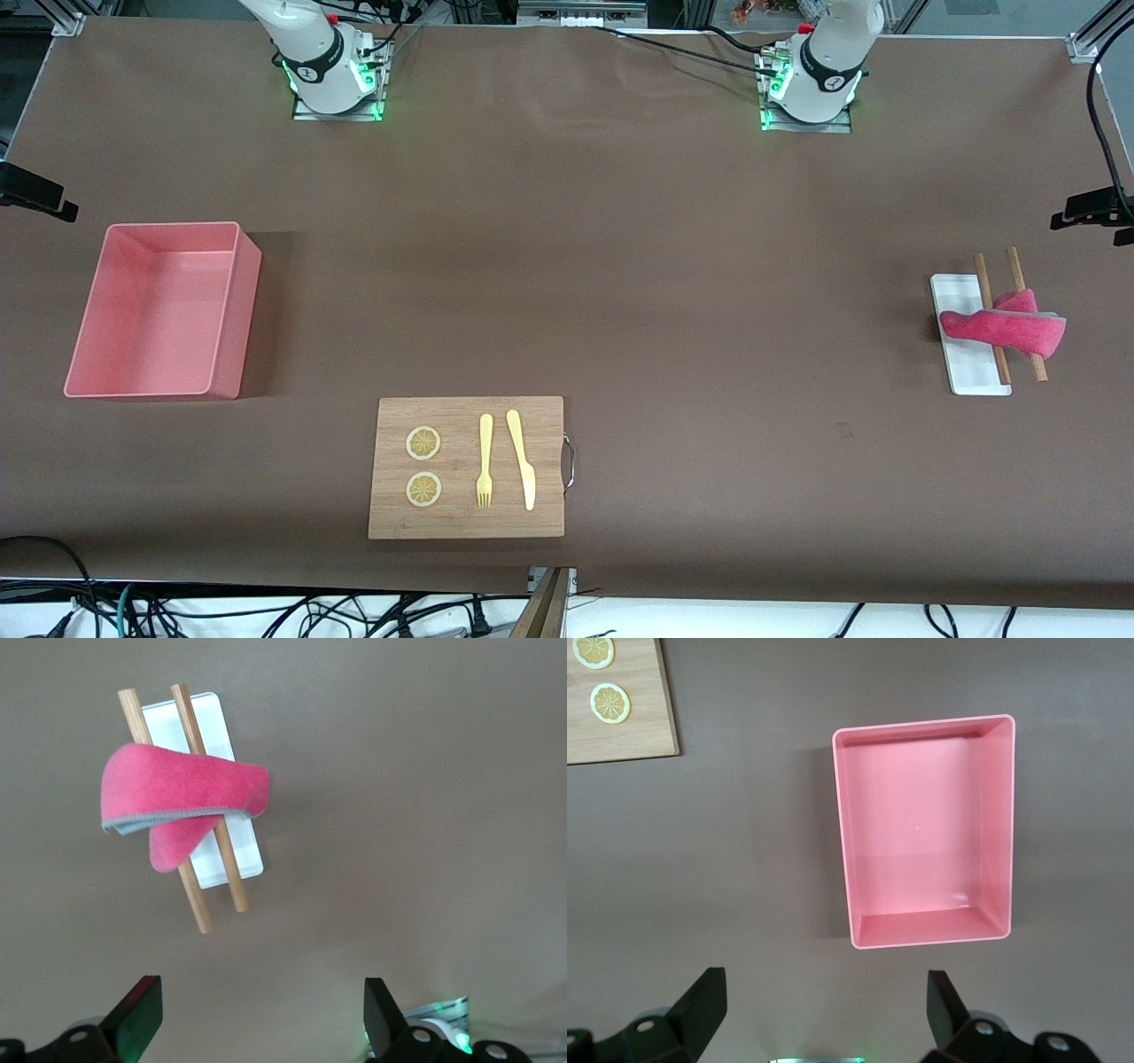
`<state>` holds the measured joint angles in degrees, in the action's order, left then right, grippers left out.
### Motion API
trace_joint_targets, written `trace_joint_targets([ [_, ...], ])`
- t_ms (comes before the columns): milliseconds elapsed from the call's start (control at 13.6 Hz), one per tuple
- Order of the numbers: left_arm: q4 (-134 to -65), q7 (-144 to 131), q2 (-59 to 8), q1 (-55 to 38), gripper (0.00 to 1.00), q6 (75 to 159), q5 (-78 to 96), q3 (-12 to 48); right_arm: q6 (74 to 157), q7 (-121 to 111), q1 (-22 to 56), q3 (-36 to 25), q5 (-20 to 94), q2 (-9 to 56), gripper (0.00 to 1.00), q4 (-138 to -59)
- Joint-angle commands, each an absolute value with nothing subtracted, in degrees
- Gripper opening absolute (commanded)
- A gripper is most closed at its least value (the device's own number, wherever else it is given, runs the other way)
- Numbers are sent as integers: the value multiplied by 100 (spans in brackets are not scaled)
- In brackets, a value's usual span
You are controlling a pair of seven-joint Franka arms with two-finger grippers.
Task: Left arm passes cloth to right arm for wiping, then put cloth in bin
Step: 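Move the left gripper down to the pink cloth on the chopsticks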
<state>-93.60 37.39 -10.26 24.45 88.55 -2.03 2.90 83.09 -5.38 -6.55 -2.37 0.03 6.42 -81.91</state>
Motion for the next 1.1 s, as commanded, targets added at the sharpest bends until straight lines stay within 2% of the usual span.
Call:
trace_joint_targets([
  [0,-8764,4821,-1572,2566,100,8806,-552,352,8297,-589,-686,-229,-35,712,100,-8051],
  [515,-8666,7423,-2477,3041,100,10211,-967,360,8288,-589,-686,-229,-26,721,100,-8051],
  [1030,-8648,8840,-3233,3349,100,10327,-309,360,8288,-589,-686,-237,-26,729,100,-8042],
])
